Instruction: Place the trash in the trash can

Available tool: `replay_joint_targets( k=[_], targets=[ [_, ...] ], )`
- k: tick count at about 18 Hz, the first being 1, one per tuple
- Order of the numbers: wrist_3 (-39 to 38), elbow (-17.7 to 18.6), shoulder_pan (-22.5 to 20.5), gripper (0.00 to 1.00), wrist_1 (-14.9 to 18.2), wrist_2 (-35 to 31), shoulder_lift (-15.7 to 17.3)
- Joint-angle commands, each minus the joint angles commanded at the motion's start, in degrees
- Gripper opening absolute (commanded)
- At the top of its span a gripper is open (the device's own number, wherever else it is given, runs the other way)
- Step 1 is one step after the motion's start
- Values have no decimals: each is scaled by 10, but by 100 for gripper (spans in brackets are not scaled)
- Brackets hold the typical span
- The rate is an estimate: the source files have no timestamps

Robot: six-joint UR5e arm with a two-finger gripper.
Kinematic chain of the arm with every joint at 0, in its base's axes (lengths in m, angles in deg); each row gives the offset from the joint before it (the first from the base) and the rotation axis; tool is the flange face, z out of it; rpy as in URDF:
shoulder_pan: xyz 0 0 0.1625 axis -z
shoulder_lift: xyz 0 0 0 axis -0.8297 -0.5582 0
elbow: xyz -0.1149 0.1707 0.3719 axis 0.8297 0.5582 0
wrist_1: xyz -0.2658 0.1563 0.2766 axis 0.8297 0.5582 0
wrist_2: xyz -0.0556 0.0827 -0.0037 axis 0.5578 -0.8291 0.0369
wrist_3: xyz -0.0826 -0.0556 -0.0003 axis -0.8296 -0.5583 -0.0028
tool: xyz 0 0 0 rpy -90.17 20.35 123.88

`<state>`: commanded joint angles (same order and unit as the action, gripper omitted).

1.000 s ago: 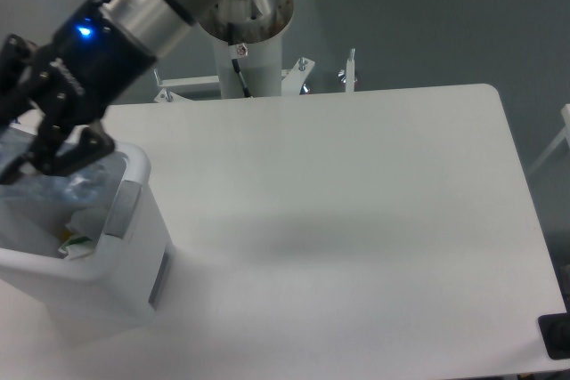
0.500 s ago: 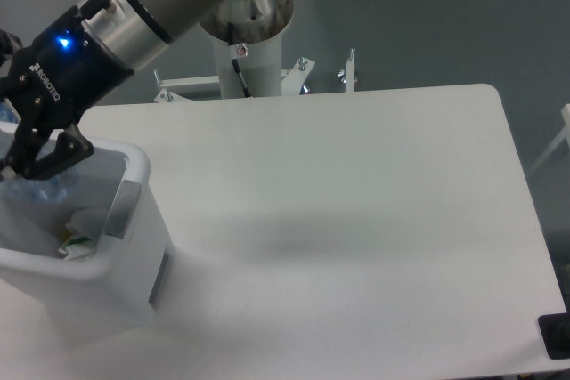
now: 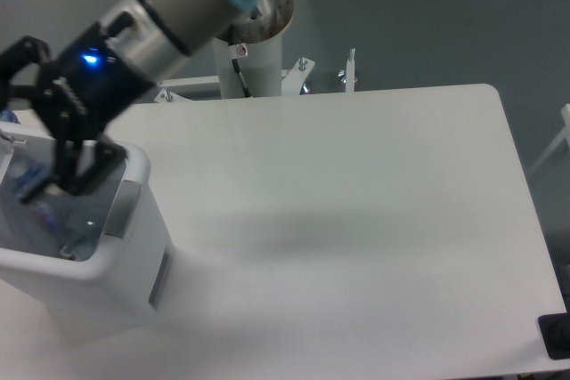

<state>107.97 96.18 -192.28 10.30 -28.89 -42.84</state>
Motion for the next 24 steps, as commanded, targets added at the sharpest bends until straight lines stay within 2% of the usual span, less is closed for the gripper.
replay_joint_targets(
  k=[2,7,10,13,17,20,22,24],
  targets=[
    [52,18,-34,100,0,-41,-5],
    [190,77,-89,100,0,-206,-6],
    [272,103,-127,100,1,-280,-6],
    [319,106,-143,100,7,-374,-7],
    [331,99,-141,100,14,-509,-33],
    [333,101,-139,100,20,-557,-38],
    [347,98,-136,100,45,-604,-39],
    [364,98,-136,100,55,-618,-40]
  ],
)
